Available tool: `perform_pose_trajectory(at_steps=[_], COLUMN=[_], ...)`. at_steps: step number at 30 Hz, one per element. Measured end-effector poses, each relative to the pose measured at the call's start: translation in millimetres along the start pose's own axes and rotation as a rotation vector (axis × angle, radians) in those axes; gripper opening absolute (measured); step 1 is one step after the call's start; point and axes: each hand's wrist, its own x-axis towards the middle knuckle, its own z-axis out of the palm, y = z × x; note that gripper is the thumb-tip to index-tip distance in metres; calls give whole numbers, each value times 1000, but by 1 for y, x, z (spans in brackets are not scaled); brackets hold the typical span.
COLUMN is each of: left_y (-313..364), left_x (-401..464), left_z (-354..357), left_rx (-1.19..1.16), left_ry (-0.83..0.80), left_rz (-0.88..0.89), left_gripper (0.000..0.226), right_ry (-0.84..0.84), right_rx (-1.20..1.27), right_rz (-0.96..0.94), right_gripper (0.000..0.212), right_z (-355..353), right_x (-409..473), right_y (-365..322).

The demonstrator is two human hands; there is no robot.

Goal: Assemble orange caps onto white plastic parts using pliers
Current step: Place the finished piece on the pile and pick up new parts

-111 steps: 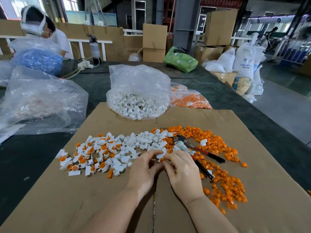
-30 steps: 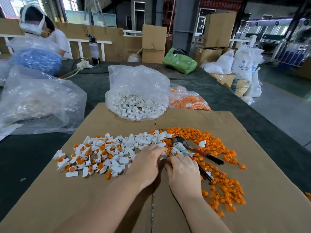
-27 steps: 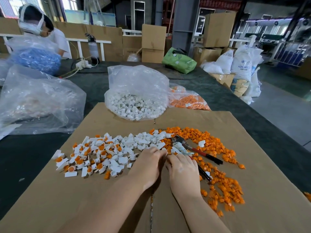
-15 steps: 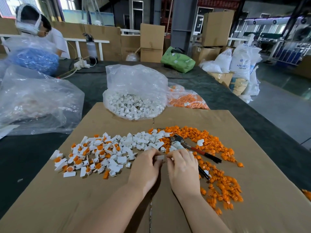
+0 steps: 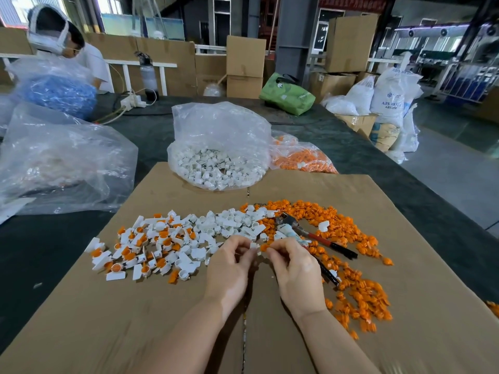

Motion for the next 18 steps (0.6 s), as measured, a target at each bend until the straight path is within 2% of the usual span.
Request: perform_pose_trajectory(at_steps=[7, 18], left_y=[-1, -4], left_x=[-1, -6], left_z=[-2, -2], left_rx=[-226, -27], left_ry=[-71, -90], left_rz=[-97, -1], left_gripper=[16, 12], right_ry=[24, 23], right_rx=[-184, -243], right_rz=[-151, -257], right_gripper=[15, 31], right_z=[4, 5], right_x=[0, 0], right_y=[0, 0])
